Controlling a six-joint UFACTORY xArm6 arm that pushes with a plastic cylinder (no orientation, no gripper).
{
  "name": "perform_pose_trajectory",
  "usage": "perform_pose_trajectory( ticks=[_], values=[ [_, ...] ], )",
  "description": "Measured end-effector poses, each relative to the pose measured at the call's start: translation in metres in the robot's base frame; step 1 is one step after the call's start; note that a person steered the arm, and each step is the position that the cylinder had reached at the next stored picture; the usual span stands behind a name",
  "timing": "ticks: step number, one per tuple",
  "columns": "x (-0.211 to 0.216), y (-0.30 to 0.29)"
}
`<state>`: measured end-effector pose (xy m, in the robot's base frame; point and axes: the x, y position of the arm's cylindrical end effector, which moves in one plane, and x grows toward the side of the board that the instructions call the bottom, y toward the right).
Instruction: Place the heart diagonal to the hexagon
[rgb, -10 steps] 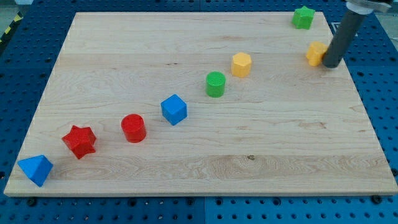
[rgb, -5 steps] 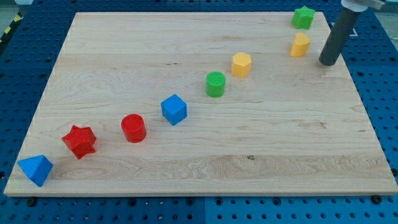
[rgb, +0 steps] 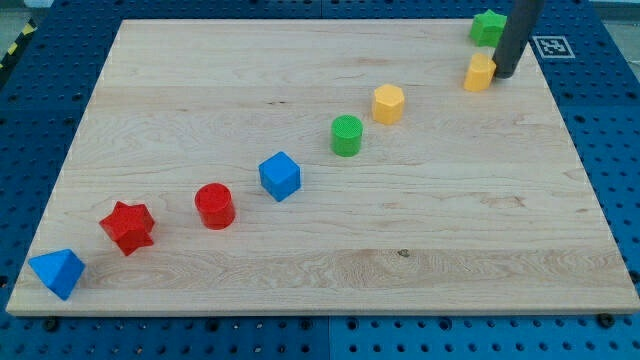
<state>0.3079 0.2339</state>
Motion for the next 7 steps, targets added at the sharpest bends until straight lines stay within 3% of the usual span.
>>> perform_pose_trajectory(
  ticks=[7],
  values=[
    [-0.001,-0.001]
  ],
)
